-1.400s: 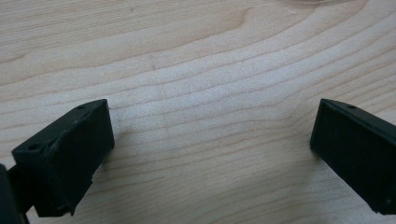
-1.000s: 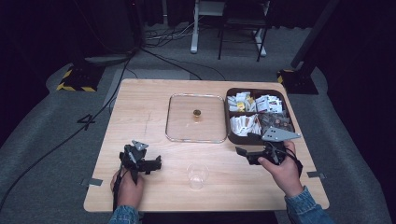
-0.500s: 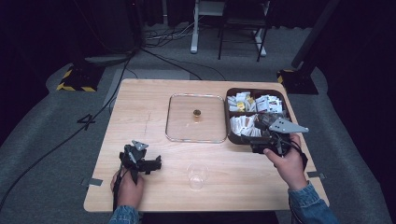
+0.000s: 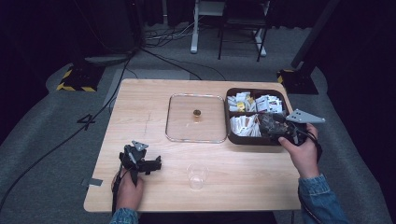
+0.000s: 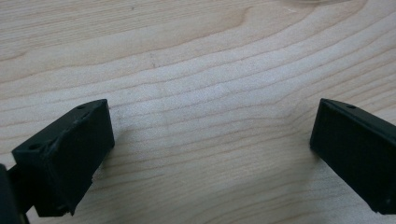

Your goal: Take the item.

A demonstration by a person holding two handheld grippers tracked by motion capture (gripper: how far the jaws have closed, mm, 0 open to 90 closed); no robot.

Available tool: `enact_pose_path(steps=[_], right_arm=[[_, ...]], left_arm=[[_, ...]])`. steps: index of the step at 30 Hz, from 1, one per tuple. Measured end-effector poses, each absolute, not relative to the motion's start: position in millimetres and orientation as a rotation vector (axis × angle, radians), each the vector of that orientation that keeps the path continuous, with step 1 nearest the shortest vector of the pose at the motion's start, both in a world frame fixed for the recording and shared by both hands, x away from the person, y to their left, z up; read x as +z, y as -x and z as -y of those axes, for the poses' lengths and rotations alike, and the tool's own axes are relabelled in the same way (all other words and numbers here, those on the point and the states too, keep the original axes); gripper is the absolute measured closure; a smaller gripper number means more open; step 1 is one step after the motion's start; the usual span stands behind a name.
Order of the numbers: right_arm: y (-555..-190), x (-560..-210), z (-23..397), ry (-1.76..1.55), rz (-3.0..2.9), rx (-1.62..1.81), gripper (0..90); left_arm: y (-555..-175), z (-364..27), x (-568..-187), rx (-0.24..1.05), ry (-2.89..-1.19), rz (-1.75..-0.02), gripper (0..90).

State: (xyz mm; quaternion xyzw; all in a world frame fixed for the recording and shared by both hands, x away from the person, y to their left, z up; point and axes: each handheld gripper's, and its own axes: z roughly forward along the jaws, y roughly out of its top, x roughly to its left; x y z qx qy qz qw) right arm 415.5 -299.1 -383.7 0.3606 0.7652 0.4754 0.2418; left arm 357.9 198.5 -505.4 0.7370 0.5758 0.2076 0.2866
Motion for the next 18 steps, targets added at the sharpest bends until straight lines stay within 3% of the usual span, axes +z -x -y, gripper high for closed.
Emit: enact_pose_path(steps=[18], right_arm=[[-447, -393, 327, -1.084, -2.003, 1.251, 18.0]], left_arm=[[-358, -199, -505, 0.552, -1.973, -1.531, 0.0]])
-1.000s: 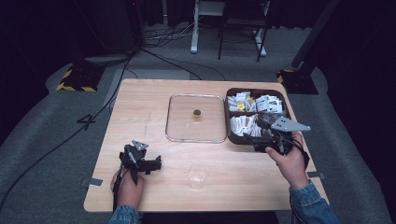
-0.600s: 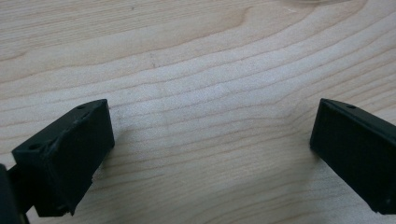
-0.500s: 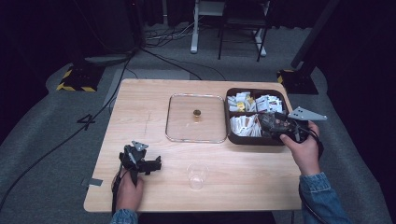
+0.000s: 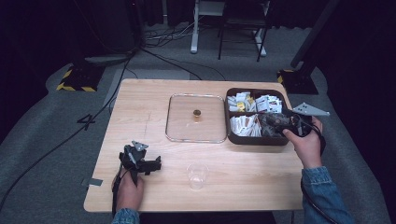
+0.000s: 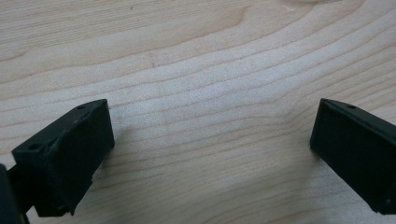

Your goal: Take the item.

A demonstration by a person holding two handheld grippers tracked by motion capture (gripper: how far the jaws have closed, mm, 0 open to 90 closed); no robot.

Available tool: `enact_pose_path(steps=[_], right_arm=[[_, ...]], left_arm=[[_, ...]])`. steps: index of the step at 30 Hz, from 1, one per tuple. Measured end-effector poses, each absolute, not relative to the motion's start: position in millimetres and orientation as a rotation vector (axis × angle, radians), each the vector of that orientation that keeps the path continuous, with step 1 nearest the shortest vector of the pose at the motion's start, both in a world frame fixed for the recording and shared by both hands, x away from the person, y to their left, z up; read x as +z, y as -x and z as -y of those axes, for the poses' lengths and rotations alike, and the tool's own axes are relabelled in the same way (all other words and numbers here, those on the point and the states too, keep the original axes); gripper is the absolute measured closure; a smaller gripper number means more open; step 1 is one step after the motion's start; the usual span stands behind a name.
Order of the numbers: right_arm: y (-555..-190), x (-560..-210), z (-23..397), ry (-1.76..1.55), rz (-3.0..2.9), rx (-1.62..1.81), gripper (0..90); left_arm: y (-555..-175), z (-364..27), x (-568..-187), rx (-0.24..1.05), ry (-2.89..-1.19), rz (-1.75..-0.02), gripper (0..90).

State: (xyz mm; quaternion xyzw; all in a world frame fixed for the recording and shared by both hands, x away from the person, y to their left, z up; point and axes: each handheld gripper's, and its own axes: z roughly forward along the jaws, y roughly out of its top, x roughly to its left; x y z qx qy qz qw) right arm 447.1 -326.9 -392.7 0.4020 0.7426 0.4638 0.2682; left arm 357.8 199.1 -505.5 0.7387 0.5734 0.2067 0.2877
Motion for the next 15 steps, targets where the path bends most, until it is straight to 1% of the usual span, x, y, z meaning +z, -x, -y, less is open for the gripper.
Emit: enact_pose_path(steps=[6, 15], right_arm=[[-460, -398, 343, -1.155, -2.000, 1.208, 20.3], [-471, -411, 351, -1.203, -1.997, 1.168, 21.7]], left_arm=[[-358, -199, -505, 0.555, -1.972, -1.536, 0.0], [-358, -199, -505, 0.554, -1.974, -1.534, 0.0]])
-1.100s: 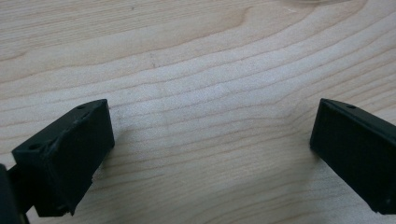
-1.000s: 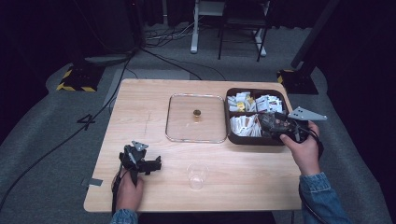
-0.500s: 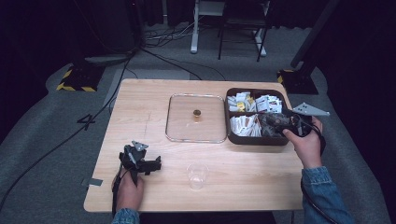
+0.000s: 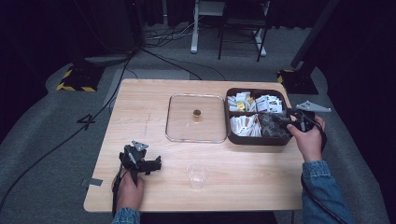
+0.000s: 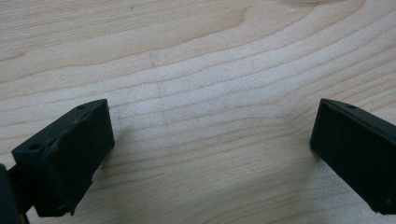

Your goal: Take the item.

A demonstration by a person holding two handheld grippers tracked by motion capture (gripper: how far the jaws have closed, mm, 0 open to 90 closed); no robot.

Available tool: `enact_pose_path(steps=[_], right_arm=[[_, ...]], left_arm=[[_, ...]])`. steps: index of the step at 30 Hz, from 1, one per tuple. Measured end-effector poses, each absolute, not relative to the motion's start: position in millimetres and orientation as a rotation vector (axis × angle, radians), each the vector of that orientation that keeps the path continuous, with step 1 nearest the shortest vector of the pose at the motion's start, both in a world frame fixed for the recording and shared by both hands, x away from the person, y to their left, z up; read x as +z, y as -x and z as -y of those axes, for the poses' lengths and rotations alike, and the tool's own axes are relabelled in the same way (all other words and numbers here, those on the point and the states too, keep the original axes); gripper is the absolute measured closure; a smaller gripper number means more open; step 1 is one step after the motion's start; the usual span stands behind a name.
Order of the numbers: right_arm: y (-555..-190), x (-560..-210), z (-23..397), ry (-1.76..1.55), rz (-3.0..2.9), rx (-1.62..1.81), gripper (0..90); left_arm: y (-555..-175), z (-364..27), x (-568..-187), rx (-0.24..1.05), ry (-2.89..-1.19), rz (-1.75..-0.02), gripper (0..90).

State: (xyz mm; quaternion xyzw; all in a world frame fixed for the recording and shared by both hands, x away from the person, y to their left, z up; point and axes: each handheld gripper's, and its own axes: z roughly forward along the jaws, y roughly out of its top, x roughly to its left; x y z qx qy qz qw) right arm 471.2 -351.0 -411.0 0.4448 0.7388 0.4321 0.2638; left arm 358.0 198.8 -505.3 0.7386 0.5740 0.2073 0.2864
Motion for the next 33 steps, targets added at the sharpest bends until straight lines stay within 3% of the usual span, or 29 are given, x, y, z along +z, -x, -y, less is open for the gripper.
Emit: enact_pose_path(steps=[17, 20, 23, 28, 33], right_arm=[[-478, -444, 355, -1.260, -2.030, 1.021, 36.2], [-480, -448, 356, -1.248, -2.051, 1.017, 48.3], [-480, -449, 357, -1.231, -2.058, 1.002, 54.7], [-483, -455, 358, -1.243, -2.089, 0.994, 55.9], [-483, -457, 357, -1.196, -2.115, 0.974, 67.6]], left_arm=[[-358, -199, -505, 0.555, -1.974, -1.534, 0.0], [-358, -199, -505, 0.555, -1.974, -1.534, 0.0], [-358, -199, -505, 0.556, -1.974, -1.534, 0.0], [-358, -199, -505, 0.553, -1.974, -1.534, 0.0], [-358, -199, -505, 0.553, -1.973, -1.534, 0.0]])
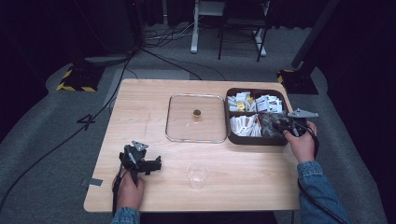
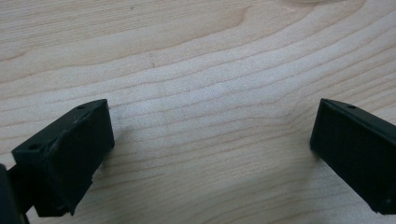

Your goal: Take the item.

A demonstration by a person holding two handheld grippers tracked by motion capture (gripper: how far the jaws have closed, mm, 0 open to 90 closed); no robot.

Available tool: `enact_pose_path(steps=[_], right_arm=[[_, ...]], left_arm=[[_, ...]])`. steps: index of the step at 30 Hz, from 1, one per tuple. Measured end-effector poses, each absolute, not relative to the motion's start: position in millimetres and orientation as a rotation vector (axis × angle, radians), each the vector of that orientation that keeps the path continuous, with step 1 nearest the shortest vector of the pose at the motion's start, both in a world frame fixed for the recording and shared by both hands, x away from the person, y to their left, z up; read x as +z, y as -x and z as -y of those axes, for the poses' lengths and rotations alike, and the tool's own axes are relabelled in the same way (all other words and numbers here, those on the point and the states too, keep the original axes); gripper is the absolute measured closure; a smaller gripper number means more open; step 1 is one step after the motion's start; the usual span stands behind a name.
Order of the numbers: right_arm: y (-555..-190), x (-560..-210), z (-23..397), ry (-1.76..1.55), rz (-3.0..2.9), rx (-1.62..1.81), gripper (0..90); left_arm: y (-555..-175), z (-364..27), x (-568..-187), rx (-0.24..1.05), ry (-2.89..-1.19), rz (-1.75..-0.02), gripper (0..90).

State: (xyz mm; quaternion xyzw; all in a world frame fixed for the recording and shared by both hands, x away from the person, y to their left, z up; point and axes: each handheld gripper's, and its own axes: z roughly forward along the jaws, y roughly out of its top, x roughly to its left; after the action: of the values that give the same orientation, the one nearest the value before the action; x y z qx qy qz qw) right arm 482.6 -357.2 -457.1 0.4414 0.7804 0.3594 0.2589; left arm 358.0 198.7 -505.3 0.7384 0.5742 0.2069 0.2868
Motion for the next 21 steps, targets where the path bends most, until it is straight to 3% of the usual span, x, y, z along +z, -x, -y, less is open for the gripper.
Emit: enact_pose_path(steps=[5, 21], right_arm=[[-479, -452, 356, -1.176, -2.105, 0.970, 73.0], [-461, -422, 358, -1.169, -2.033, 1.166, 73.8]], left_arm=[[-358, -199, -505, 0.555, -1.974, -1.534, 0.0], [-358, -198, -505, 0.554, -1.971, -1.536, 0.0]])
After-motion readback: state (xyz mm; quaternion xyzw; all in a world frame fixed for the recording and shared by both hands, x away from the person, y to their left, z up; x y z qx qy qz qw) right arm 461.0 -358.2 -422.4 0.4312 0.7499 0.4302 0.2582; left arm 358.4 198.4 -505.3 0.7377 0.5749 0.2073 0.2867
